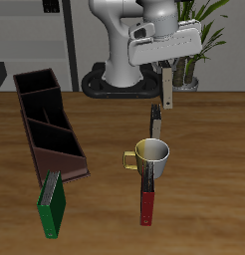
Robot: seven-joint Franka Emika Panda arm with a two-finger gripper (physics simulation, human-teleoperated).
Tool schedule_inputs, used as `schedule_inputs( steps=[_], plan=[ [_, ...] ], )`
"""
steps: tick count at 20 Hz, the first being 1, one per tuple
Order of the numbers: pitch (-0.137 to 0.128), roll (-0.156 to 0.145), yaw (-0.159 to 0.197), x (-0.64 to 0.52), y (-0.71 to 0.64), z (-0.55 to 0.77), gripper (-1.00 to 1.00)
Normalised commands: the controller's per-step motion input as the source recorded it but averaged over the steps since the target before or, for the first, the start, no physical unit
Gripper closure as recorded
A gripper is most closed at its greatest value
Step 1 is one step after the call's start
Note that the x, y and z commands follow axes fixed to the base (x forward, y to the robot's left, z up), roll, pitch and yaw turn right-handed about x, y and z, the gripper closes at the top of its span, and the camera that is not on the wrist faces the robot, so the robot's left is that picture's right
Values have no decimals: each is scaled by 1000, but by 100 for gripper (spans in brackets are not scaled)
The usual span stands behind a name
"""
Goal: Place the left yellow book into the right desk caddy's front compartment
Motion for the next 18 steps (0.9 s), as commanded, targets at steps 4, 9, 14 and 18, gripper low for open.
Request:
schedule_inputs(
  steps=[4, 9, 14, 18],
  plan=[
    [19, -43, 83, -243, -439, 149, 100],
    [-28, -44, 60, -292, -505, 148, 100],
    [-35, -82, 46, -315, -602, 311, 100],
    [-53, -110, 45, -327, -750, 245, 100]
  ],
)
